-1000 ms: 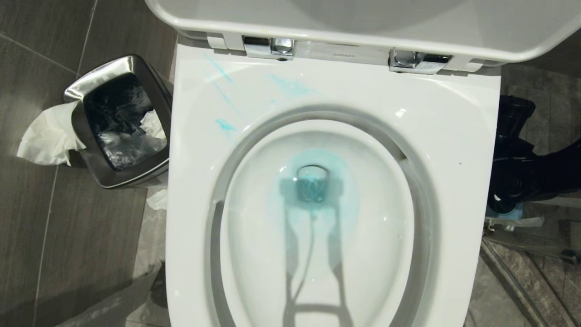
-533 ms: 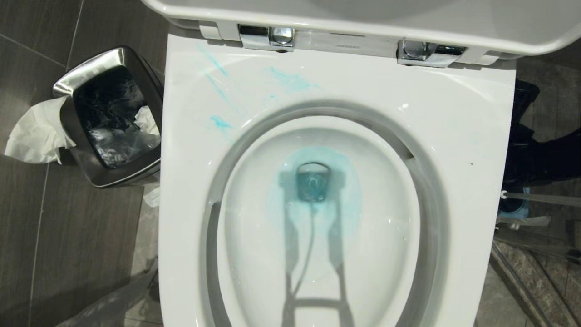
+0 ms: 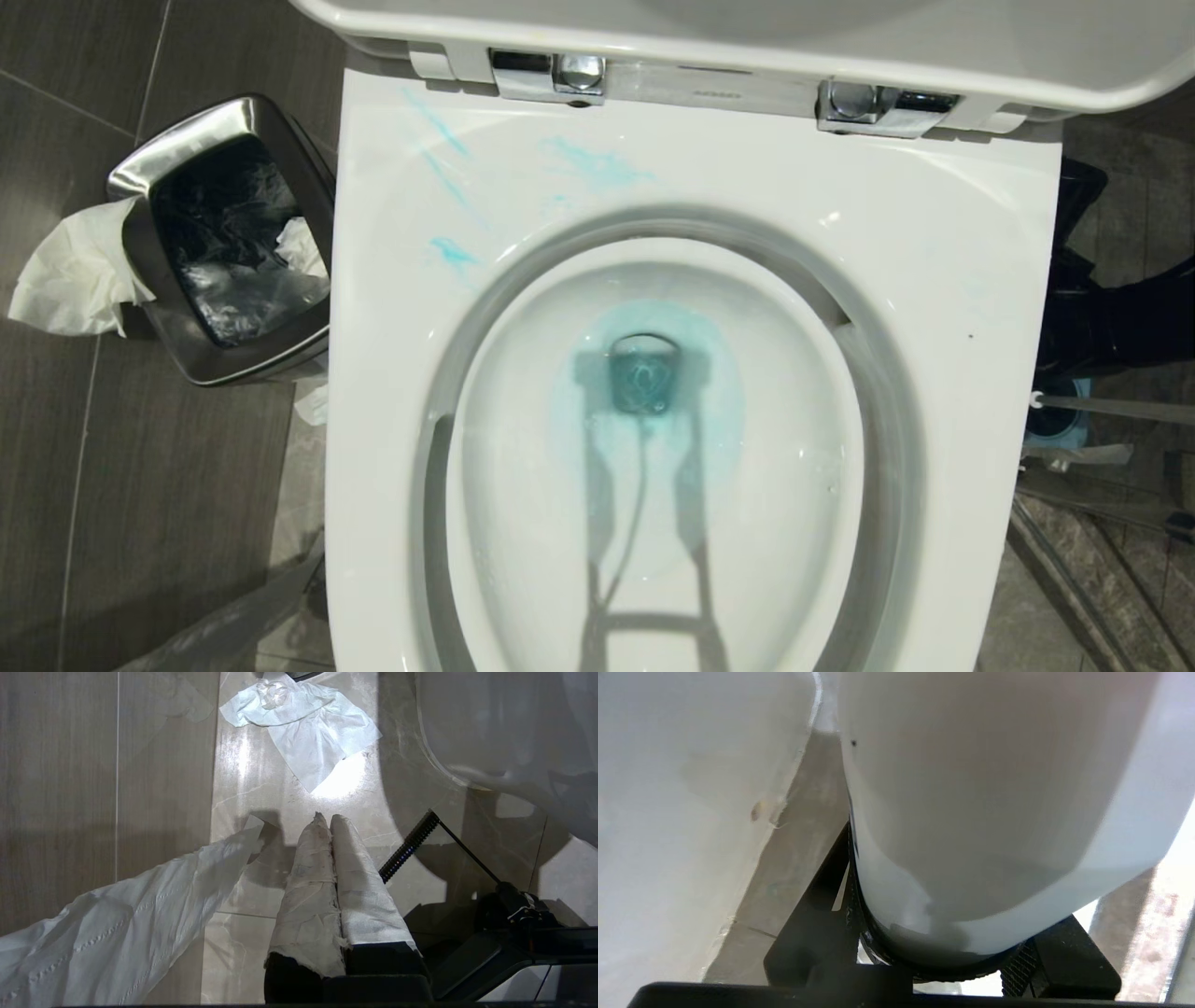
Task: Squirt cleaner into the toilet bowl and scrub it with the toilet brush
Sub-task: Place the cleaning agent on the floor
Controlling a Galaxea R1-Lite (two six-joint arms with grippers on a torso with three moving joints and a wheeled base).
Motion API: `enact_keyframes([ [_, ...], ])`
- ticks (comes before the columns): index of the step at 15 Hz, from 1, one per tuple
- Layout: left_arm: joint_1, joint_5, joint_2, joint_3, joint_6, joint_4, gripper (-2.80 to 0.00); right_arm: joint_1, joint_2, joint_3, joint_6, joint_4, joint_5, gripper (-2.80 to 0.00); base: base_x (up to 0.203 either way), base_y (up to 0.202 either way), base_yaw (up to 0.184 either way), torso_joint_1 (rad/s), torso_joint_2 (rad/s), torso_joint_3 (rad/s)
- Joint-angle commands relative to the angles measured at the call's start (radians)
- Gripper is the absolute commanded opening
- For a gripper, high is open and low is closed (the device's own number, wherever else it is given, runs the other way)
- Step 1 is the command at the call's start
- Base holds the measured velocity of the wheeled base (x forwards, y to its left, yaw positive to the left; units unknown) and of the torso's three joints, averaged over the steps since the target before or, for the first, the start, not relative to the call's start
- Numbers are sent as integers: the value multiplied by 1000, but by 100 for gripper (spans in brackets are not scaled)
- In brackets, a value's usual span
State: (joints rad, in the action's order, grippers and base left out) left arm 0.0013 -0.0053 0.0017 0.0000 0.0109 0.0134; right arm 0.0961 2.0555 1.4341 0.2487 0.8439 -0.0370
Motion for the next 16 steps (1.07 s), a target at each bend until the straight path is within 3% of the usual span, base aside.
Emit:
enact_keyframes([
  [1,0,-1,0,0,0,0,-280,1,-2,-7,2,6,0,-280,0,0,0,0,0,0],
  [10,0,-1,0,0,1,0,-280,4,18,-52,7,110,0,-280,0,0,0,0,0,0],
  [11,0,-1,0,0,1,0,-280,4,18,-52,7,110,0,0,0,0,0,0,0,0],
  [16,-3,-1,0,0,1,0,-280,4,-1,-80,7,112,0,0,0,0,0,0,0,0],
])
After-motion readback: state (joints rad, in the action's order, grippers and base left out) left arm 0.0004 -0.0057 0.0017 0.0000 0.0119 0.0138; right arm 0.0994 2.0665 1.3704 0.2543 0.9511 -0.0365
